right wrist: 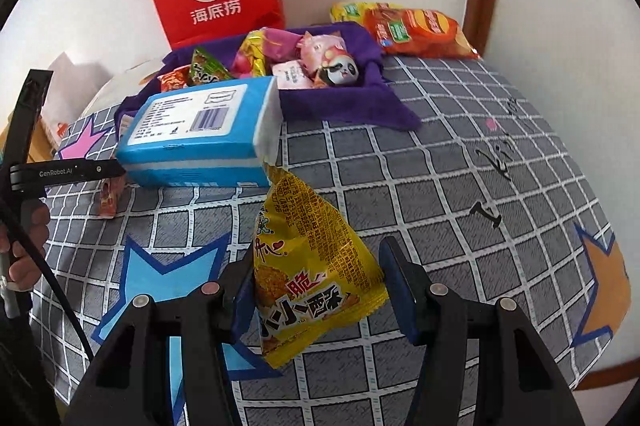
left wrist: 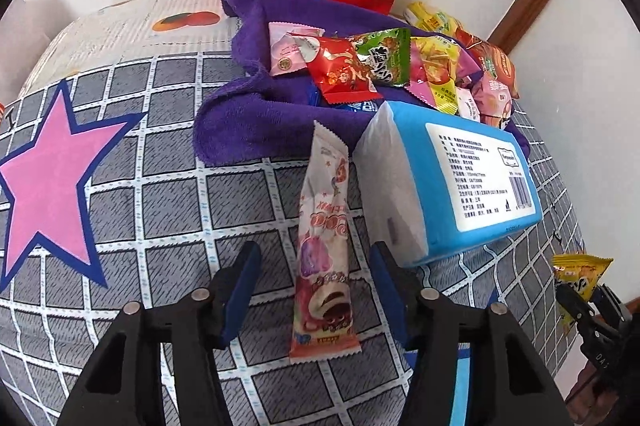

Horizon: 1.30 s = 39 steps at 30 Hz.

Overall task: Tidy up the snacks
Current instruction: 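Grasp the yellow snack bag with the right tool while the left tool grasps the pink ice-cream wrapper, then carry the yellow snack bag and the pink wrapper up over the purple cloth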

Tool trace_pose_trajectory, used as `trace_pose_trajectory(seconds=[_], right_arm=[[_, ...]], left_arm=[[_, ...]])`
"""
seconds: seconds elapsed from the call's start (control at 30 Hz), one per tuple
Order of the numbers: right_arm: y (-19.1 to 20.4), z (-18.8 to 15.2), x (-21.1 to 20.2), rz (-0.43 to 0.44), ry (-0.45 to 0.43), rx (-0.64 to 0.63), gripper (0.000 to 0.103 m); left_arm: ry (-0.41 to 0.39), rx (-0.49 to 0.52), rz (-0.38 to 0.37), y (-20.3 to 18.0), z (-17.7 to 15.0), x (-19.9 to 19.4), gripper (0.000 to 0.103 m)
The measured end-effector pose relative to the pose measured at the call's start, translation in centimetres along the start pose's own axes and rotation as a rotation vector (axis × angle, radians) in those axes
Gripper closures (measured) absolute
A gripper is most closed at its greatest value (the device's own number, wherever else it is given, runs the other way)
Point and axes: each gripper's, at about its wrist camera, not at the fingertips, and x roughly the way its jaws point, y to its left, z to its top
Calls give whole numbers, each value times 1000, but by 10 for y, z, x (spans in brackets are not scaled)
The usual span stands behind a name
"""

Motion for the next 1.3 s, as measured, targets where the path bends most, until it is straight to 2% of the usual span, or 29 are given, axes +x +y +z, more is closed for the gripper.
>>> trace_pose_trajectory(seconds=[0.1,0.2,0.3,0.7,1.07,1.3], right_arm=[[3,0,1,1,5,7,47],[9,1,-2,5,-4,-9,47],[17,4,-8,2,-19,-34,47],[46,1,-38,32,-67,-72,47],[63,-5,-61,62,-92,-86,47],[61,4,-71,68,-109,-71,47]], left_arm=[[0,14,9,-2,0,2,61],[4,25,6,-3,-1,4,78],[-6,23,-3,-1,-3,-2,83],[-85,38,-23,-4,-23,-60,84],[-85,95,-57,-39,-52,-85,84],[-97,126,-77,-58,-51,-99,84]])
